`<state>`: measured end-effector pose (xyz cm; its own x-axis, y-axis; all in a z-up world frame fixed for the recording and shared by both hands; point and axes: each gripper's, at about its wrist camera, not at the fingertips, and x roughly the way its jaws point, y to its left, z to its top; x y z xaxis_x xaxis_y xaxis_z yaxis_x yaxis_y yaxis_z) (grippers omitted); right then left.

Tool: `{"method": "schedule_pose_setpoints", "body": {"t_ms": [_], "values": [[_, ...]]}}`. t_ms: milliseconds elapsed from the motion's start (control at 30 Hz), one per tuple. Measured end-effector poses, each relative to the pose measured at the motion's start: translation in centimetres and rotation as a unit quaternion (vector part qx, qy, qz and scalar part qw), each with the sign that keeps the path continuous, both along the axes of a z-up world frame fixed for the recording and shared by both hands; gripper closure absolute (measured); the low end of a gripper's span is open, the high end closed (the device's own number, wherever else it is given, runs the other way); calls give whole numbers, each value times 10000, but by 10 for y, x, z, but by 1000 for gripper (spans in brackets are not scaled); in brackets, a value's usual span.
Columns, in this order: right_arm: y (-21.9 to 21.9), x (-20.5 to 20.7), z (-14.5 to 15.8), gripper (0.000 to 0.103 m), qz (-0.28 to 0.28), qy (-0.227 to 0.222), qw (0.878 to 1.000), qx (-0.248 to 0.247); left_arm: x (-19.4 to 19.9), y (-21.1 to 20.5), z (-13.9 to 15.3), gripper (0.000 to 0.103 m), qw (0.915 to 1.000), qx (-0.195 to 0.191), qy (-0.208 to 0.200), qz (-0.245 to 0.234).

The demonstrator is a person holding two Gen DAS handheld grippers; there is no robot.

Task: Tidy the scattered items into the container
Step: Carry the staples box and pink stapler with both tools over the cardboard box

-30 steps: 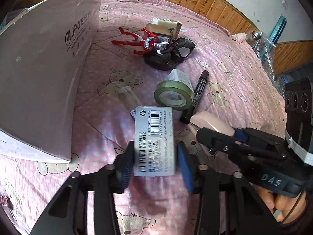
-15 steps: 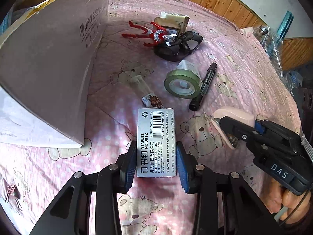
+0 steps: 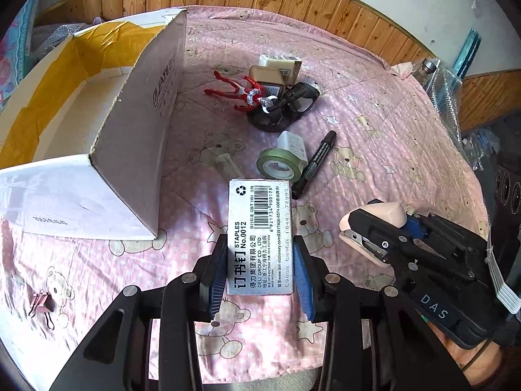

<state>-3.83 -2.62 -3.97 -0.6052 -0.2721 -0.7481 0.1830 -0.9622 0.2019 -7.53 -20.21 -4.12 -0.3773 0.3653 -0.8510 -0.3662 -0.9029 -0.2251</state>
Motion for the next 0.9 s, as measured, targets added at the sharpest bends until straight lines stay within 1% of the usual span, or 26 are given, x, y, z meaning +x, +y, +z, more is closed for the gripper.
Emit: {"method": "schedule_pose_setpoints", "body": {"t_ms": [167,400,600,900], "values": [[-2,6,11,76,-9,80,10000,37,7,-6,13,64,9998,151,110,31],[-11,7,33,76,63,250,9996,123,10,-9,38,64,9987,355,369,44],[-20,2,56,76,196,407,9988,183,7,-12,56,64,9974,454,544,110],[-32,-14,79,76,370,429,9982,173,-3,-24,80,64,9949,521,823,245]]}}
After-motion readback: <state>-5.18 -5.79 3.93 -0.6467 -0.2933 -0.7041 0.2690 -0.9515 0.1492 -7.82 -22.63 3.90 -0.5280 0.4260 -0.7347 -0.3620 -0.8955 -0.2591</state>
